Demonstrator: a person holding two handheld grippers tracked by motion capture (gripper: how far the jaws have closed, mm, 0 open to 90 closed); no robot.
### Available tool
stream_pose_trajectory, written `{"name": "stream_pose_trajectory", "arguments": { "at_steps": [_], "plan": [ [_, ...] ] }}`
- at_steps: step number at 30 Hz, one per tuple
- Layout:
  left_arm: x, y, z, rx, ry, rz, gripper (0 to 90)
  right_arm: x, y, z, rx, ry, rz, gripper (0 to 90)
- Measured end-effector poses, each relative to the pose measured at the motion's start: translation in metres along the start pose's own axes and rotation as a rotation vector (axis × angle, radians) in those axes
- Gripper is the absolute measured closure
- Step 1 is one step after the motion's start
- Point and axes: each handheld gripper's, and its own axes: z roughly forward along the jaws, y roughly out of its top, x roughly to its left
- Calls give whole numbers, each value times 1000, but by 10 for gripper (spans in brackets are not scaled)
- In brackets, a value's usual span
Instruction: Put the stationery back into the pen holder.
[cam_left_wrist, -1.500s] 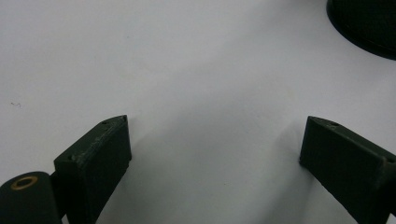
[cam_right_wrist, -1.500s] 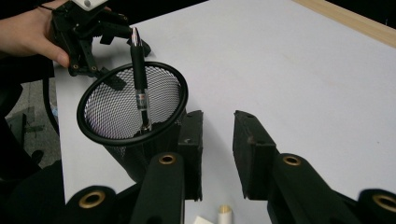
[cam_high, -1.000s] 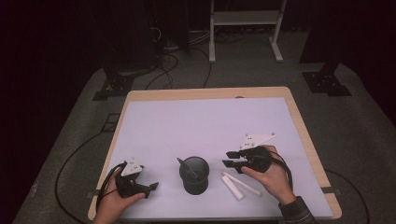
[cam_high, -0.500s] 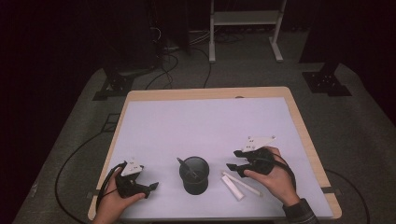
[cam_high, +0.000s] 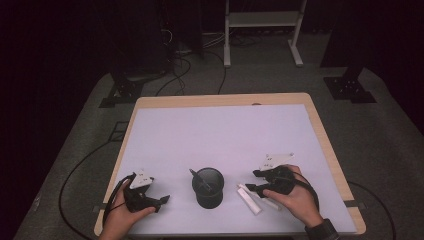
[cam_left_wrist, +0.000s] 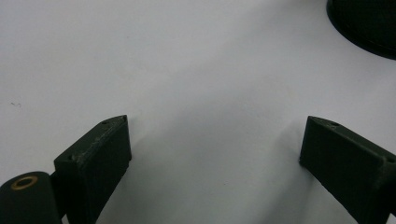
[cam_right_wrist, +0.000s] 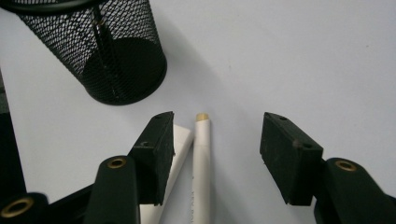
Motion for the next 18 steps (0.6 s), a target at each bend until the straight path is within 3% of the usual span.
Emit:
{"name": "stream_pose_trajectory", "arguments": {
  "at_steps": [18],
  "plan": [
    [0, 0, 0, 1, 0, 0, 79, 17, -9, 13, 51, 44, -11, 510]
  ]
}}
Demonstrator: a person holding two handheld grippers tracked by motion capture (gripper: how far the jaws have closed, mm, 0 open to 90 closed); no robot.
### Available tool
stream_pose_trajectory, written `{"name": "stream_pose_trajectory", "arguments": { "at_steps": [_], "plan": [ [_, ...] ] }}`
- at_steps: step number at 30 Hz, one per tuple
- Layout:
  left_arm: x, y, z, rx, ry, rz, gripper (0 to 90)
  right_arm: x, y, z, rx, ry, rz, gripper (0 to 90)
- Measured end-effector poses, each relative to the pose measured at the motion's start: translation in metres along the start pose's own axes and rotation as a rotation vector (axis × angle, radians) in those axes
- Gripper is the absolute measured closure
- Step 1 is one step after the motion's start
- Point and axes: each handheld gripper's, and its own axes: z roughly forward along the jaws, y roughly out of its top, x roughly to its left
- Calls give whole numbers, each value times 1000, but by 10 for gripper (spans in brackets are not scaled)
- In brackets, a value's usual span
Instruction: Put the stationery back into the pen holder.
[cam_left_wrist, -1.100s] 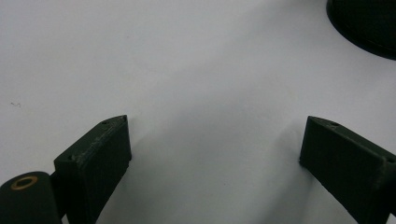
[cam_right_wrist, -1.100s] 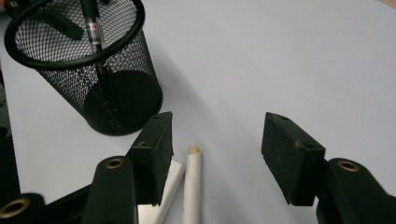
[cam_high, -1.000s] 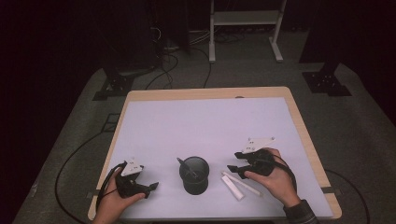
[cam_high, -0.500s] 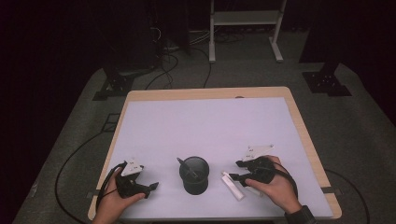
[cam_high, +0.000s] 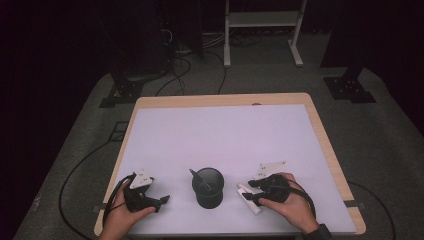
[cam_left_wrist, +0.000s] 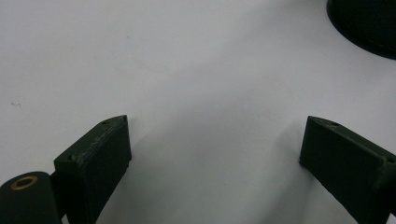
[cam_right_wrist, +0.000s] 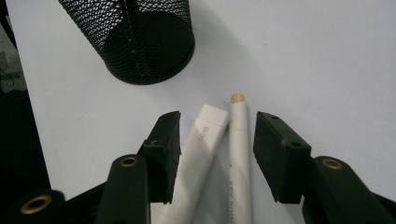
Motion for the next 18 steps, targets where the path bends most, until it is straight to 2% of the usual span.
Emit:
{"name": "stream_pose_trajectory", "arguments": {
  "at_steps": [8, 18],
  "plan": [
    [0, 0, 0, 1, -2, 0, 79, 5, 4, 7, 15, 17, -4, 544],
    [0, 0, 0, 1, -2, 0, 78, 7, 3, 14, 49, 13, 0, 569]
  ]
}}
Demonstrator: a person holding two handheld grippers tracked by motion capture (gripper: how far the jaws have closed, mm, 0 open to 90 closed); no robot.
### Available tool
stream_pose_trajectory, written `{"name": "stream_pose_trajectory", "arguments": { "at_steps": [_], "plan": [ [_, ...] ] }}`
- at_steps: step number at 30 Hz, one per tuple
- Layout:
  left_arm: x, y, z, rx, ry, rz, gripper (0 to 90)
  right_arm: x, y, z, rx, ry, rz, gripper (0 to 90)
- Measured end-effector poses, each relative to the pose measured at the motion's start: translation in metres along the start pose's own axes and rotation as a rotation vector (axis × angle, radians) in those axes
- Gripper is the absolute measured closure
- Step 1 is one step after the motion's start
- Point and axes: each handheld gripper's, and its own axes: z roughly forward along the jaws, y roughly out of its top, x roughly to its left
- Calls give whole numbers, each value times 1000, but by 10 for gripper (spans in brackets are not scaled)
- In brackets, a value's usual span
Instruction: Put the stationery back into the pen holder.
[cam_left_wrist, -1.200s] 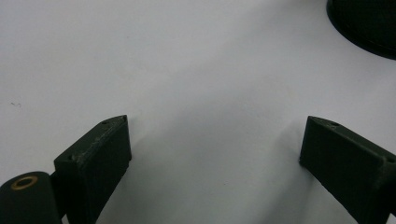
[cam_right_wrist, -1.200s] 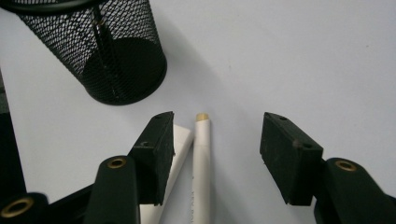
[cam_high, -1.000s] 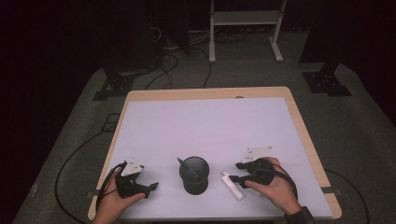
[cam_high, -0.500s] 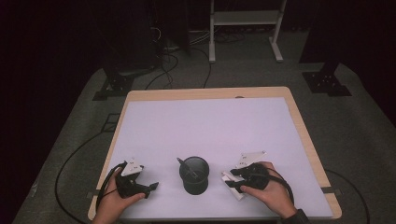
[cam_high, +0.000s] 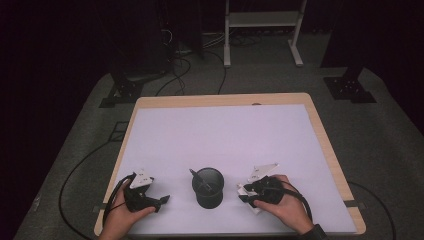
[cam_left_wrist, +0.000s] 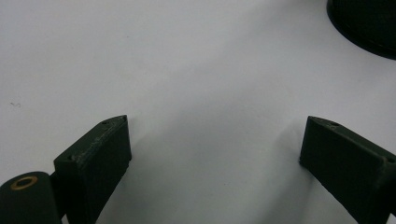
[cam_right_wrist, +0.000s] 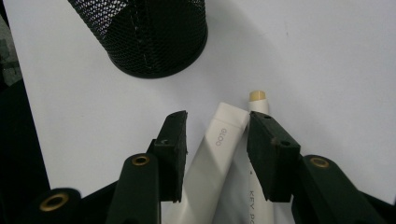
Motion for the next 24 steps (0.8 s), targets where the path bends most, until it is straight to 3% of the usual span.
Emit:
{"name": "stream_pose_trajectory", "arguments": {
  "at_steps": [15, 24],
  "plan": [
    [-1, 0, 0, -3, 3, 2, 79, 7, 7, 19, 57, 7, -34, 601],
    [-1, 0, 0, -3, 3, 1, 79, 10, 20, 27, 138, -5, -29, 609]
  ]
}}
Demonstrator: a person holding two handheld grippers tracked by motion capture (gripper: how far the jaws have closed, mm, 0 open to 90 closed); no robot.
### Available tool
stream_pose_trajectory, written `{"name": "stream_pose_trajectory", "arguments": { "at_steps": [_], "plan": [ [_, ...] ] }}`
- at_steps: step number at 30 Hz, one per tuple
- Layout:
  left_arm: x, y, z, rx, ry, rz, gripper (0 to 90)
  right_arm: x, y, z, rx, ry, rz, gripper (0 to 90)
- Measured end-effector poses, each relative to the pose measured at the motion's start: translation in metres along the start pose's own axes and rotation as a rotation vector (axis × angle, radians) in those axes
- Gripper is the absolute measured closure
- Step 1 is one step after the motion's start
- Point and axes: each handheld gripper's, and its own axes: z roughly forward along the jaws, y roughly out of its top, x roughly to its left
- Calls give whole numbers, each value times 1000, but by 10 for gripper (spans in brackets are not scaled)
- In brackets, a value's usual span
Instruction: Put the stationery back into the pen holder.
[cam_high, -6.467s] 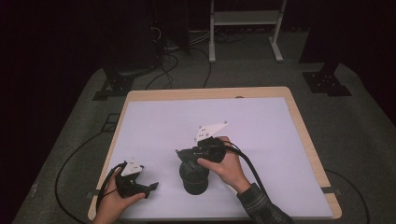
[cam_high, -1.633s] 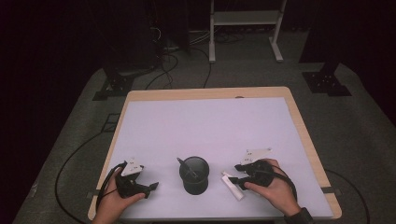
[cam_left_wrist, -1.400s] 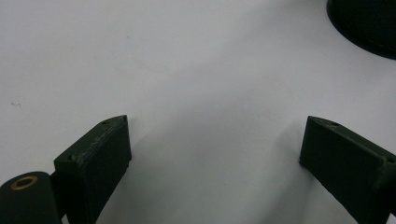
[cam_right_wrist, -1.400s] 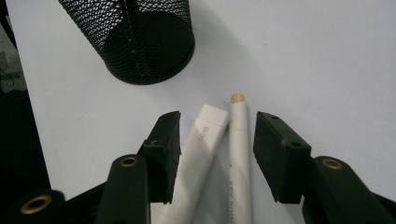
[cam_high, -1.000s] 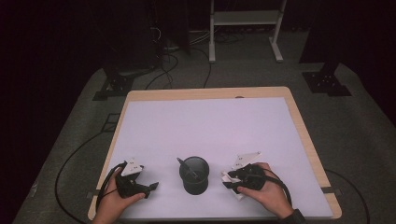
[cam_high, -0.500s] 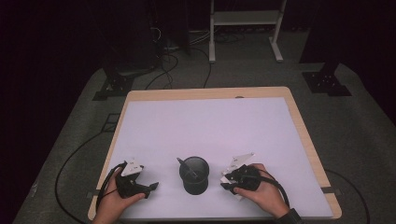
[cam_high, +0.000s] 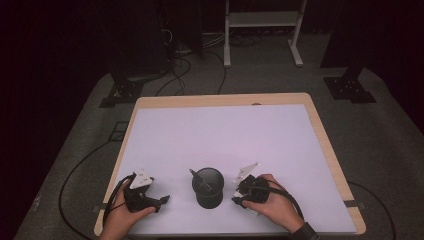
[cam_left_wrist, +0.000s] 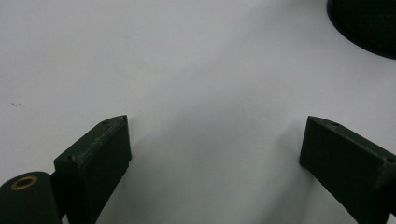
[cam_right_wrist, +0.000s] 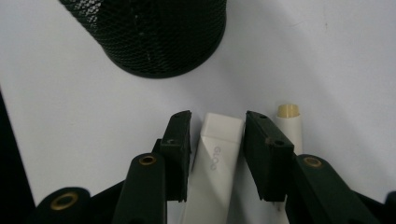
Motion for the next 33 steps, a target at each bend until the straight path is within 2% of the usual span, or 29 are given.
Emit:
{"name": "stream_pose_trajectory", "arguments": {
  "at_steps": [7, 10, 13, 24, 33],
  "plan": [
    [0, 0, 0, 0, 0, 0, 79, 3, 10, 3, 57, -31, 7, 632],
    [0, 0, 0, 0, 0, 0, 79, 5, 14, 3, 98, -52, 7, 623],
    [0, 0, 0, 1, 0, 0, 79, 6, 16, 2, 126, -55, 24, 624],
    [0, 0, 0, 0, 0, 0, 79, 7, 17, 3, 132, -73, 50, 699],
    [0, 0, 0, 0, 0, 0, 79, 5, 15, 2, 111, -59, 64, 702]
  ]
}}
